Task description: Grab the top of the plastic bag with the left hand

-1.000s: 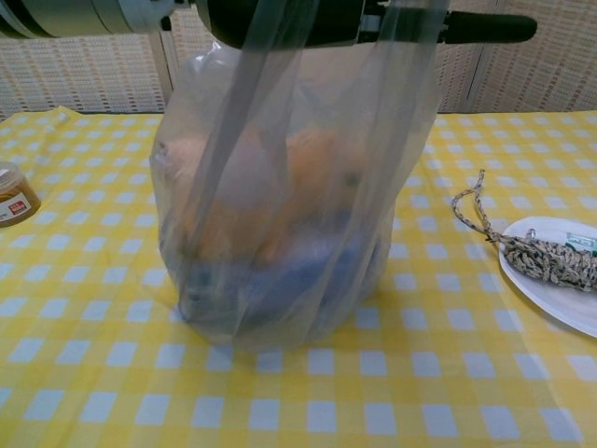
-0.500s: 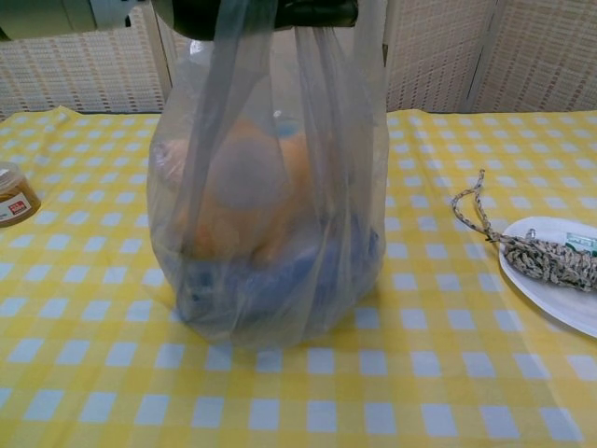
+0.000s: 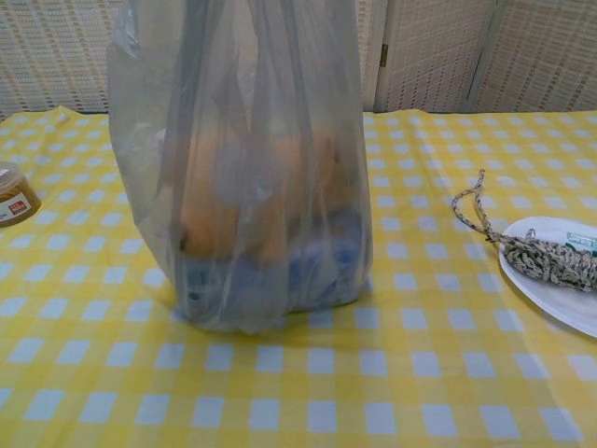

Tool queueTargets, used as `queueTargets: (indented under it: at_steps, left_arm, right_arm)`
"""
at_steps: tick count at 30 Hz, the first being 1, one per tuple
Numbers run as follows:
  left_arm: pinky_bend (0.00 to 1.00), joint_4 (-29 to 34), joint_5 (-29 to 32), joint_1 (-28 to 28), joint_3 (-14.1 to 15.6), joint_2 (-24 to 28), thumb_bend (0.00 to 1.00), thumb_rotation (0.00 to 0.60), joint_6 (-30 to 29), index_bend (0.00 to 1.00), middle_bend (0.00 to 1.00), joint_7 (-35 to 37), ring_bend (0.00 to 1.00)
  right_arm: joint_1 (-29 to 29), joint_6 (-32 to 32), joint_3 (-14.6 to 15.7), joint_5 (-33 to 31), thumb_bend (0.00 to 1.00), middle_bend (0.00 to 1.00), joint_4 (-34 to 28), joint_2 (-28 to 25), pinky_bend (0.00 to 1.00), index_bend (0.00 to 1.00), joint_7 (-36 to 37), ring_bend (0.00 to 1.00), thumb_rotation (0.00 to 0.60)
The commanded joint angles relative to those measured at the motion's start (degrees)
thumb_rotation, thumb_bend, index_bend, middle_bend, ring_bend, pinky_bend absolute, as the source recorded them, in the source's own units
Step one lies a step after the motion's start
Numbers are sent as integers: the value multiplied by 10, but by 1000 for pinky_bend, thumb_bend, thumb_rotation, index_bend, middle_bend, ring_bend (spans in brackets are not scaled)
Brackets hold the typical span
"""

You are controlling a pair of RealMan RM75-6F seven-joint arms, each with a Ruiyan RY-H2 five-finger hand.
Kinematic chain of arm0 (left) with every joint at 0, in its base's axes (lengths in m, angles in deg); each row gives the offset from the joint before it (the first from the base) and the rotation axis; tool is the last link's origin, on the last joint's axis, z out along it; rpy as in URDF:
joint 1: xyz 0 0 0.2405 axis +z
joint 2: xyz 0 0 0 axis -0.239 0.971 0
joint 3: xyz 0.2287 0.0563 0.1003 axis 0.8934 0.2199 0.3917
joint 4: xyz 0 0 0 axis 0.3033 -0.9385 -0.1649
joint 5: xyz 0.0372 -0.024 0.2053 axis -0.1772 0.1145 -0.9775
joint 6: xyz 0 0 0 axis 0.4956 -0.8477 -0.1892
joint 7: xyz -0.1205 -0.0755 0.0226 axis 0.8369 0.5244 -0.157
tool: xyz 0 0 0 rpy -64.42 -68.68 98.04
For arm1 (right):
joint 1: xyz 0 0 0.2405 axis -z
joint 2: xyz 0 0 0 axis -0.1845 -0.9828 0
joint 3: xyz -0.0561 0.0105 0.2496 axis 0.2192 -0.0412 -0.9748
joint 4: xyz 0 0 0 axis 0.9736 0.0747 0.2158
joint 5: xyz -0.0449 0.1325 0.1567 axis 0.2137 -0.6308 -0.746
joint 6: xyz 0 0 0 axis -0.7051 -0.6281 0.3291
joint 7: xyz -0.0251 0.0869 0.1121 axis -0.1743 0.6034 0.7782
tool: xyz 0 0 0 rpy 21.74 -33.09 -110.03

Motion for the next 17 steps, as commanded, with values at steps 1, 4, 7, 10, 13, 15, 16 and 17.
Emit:
queueTargets:
  at_steps: [1, 4, 7, 10, 13, 15, 16, 17]
  left_arm:
    - [940, 13, 17, 1, -37, 34, 600, 600, 20, 856, 1000, 9, 927]
    - [940, 26, 43, -6, -84, 77, 600, 600, 46, 856, 1000, 32, 927]
    - [940, 33, 77, -18, -137, 121, 599, 600, 73, 856, 1000, 49, 927]
    - [939, 30, 119, -30, -186, 154, 599, 600, 95, 856, 1000, 54, 927]
    - [940, 28, 161, -37, -217, 177, 599, 600, 108, 856, 1000, 38, 927]
    - [940, 31, 185, -37, -231, 187, 599, 600, 114, 856, 1000, 26, 927]
    - [940, 33, 194, -37, -234, 189, 599, 600, 116, 856, 1000, 20, 927]
    - [940, 35, 200, -36, -237, 192, 599, 600, 119, 856, 1000, 14, 927]
  right_arm:
    - [0, 0, 0, -1, 312, 0, 0, 0, 0, 0, 0, 0, 600]
    - [0, 0, -2, -4, 312, 0, 0, 0, 0, 0, 1, 0, 600]
    - [-1, 3, -5, -10, 311, 0, -1, 0, 0, 0, 1, 0, 600]
    - [-1, 4, -7, -14, 311, 0, -2, -1, 0, 0, 2, 0, 600]
    - [-1, 4, -9, -17, 312, 0, -3, -2, 0, 0, 5, 0, 600]
    - [-1, 4, -10, -19, 312, 0, -3, -4, 0, 0, 8, 0, 600]
    - [-1, 4, -10, -20, 312, 0, -3, -4, 0, 0, 9, 0, 600]
    - [-1, 5, -11, -21, 312, 0, -3, -4, 0, 0, 10, 0, 600]
